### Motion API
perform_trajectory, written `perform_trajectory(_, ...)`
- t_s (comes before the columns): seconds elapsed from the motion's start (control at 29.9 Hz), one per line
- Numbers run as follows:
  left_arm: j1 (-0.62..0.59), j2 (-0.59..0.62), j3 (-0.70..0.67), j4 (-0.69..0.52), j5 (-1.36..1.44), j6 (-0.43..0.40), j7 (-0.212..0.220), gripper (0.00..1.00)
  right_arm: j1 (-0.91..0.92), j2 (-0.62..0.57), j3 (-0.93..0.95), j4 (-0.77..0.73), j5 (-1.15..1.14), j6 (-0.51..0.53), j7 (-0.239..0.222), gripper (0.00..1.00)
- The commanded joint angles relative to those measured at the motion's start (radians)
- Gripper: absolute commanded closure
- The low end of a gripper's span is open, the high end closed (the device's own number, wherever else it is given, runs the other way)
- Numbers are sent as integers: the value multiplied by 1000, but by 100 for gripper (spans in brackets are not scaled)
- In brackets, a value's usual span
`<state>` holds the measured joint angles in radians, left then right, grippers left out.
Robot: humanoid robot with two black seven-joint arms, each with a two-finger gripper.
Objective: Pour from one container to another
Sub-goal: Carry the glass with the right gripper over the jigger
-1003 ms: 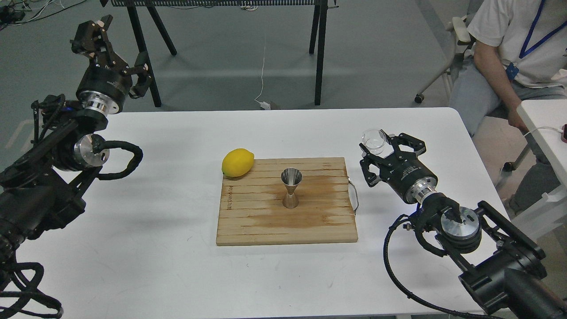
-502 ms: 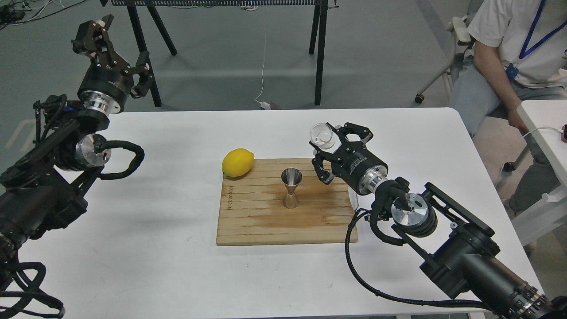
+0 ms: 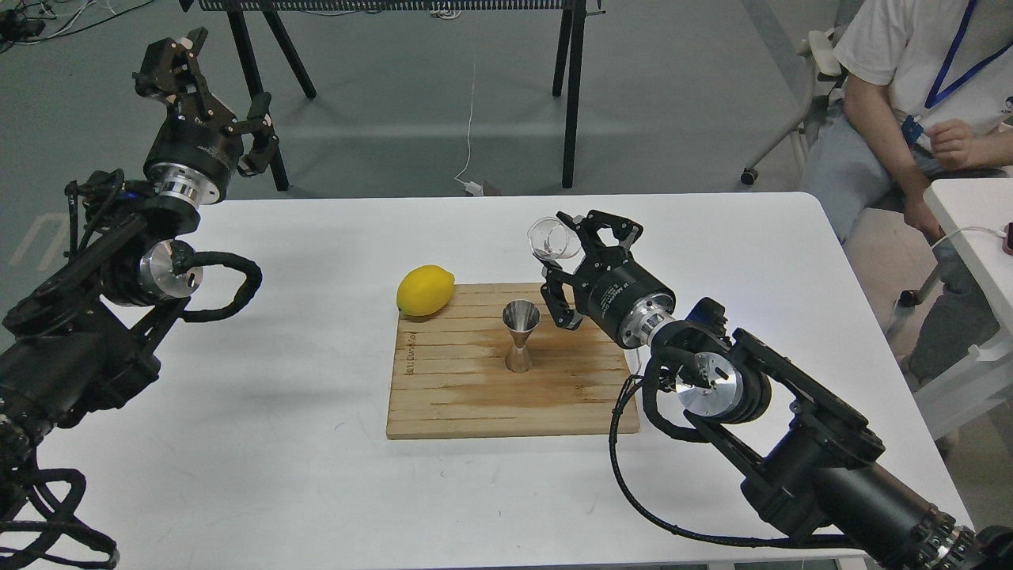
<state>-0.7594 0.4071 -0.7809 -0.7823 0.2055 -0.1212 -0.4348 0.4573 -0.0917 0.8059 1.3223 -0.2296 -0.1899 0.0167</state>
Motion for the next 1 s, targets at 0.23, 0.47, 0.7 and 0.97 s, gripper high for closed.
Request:
perform_trajectory(0.23,0,1,0,0,0,0,-1,0,15,-2,-53,-2,-70,0,-1,69)
perform_trajectory(0.47,0,-1,-6,0,0,0,1,0,35,-3,-102,-2,-152,-5,-1,69)
perform_trajectory(0.7,0,1,-6,0,0,0,1,0,44,-5,-137,0,-171,-11,-1,69)
perform_trajectory(0.97,0,1,-6,0,0,0,1,0,72,-34,-146,0,-212,-29,-3,69)
